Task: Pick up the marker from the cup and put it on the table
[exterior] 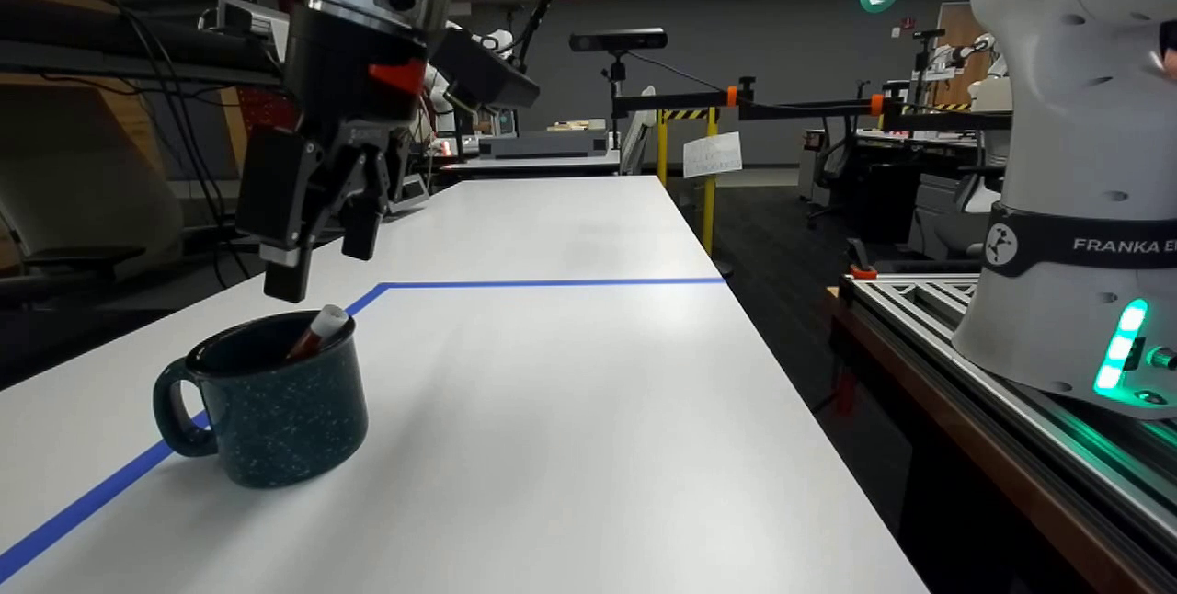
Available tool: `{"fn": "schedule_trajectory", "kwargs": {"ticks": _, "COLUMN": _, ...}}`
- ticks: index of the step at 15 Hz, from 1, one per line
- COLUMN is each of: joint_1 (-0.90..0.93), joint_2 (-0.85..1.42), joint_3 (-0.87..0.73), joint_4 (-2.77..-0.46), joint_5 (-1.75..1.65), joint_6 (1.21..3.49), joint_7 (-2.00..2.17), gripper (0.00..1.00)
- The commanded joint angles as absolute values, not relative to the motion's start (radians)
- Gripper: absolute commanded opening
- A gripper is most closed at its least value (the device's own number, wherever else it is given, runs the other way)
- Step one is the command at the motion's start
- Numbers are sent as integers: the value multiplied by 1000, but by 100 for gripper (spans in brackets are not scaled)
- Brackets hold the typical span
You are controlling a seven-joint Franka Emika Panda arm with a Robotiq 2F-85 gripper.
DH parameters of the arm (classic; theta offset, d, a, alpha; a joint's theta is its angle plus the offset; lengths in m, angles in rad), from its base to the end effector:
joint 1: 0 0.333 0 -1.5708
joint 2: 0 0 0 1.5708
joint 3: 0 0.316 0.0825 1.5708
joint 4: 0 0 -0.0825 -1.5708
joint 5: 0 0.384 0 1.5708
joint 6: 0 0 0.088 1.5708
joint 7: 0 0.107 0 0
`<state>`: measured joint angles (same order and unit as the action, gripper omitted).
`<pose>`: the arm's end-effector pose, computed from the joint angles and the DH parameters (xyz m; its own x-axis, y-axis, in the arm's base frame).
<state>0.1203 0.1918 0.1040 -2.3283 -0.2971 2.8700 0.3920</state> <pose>0.5319 0.1380 0.2924 0.9288 0.0954 0.3580 0.0960 -0.9952 0.0162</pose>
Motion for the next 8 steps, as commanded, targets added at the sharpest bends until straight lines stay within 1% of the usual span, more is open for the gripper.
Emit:
{"fn": "schedule_trajectory", "kwargs": {"ticks": 1, "joint_1": 145, "joint_2": 229, "joint_3": 74, "joint_4": -2293, "joint_5": -356, "joint_6": 2892, "joint_7": 455, "gripper": 84}}
{"fn": "schedule_trajectory", "kwargs": {"ticks": 2, "joint_1": 146, "joint_2": 236, "joint_3": 69, "joint_4": -2286, "joint_5": -360, "joint_6": 2893, "joint_7": 462, "gripper": 85}}
{"fn": "schedule_trajectory", "kwargs": {"ticks": 3, "joint_1": 147, "joint_2": 243, "joint_3": 65, "joint_4": -2280, "joint_5": -364, "joint_6": 2893, "joint_7": 467, "gripper": 78}}
{"fn": "schedule_trajectory", "kwargs": {"ticks": 4, "joint_1": 148, "joint_2": 249, "joint_3": 61, "joint_4": -2275, "joint_5": -367, "joint_6": 2894, "joint_7": 473, "gripper": 80}}
{"fn": "schedule_trajectory", "kwargs": {"ticks": 6, "joint_1": 153, "joint_2": 260, "joint_3": 51, "joint_4": -2267, "joint_5": -369, "joint_6": 2894, "joint_7": 482, "gripper": 74}}
{"fn": "schedule_trajectory", "kwargs": {"ticks": 7, "joint_1": 157, "joint_2": 263, "joint_3": 47, "joint_4": -2264, "joint_5": -371, "joint_6": 2893, "joint_7": 487, "gripper": 75}}
{"fn": "schedule_trajectory", "kwargs": {"ticks": 8, "joint_1": 160, "joint_2": 267, "joint_3": 44, "joint_4": -2262, "joint_5": -373, "joint_6": 2892, "joint_7": 492, "gripper": 71}}
